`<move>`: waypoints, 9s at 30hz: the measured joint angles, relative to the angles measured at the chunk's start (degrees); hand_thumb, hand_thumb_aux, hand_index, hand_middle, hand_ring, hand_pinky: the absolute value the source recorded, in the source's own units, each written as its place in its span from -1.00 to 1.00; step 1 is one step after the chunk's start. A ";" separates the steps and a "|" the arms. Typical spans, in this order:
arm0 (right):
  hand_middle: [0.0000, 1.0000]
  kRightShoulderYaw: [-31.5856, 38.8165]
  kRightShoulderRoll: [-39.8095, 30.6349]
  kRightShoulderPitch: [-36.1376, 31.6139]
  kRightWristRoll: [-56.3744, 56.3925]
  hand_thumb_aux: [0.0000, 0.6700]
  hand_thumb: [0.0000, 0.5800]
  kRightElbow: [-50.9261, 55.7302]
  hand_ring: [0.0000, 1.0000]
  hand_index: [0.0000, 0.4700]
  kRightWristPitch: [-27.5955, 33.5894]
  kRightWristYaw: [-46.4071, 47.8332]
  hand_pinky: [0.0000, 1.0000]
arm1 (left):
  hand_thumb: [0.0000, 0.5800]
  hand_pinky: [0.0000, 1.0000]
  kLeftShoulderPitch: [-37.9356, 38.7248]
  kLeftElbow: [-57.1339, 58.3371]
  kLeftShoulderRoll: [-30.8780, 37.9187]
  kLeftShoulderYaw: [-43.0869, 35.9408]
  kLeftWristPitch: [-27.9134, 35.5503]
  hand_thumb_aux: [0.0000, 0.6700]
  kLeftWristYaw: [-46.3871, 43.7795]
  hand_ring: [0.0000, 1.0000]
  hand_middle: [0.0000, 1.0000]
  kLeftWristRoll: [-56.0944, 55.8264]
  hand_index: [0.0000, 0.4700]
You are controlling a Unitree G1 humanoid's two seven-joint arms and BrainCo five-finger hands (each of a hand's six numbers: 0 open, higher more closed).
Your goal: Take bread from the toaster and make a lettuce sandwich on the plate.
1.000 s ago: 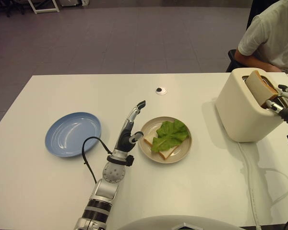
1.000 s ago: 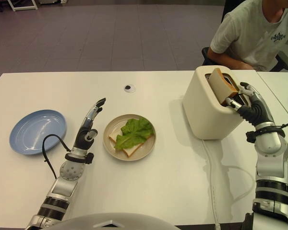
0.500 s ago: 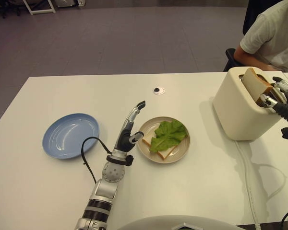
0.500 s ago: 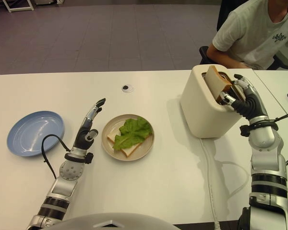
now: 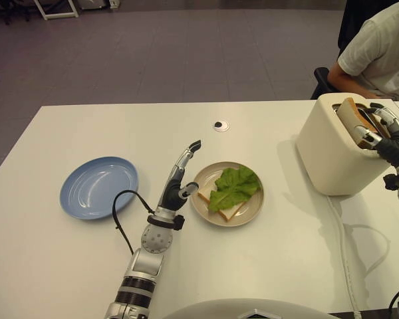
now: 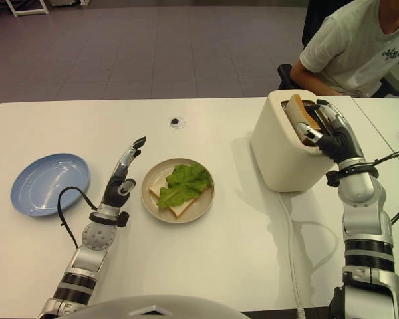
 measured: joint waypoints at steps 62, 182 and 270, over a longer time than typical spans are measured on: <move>-1.00 -0.49 3.14 1.81 -1.27 -1.00 -1.00 -3.79 -1.00 -1.00 1.52 -6.60 -1.00 | -1.00 -1.00 1.63 -2.79 -0.48 1.76 0.00 -1.00 -1.83 -1.00 -1.00 -0.70 -1.00; -1.00 36.35 13.22 -3.52 -36.72 -1.00 -1.00 -1.47 -1.00 -1.00 -21.79 -21.55 -1.00 | -1.00 -1.00 3.48 -4.93 -0.63 3.37 1.19 -1.00 -6.07 -1.00 -1.00 -4.24 -1.00; 0.95 37.45 13.16 -17.98 -18.19 0.88 0.99 30.09 0.95 0.88 -30.12 4.56 0.95 | 1.00 1.00 -24.80 28.92 16.93 -18.54 -5.92 1.00 -1.09 1.00 1.00 26.03 1.00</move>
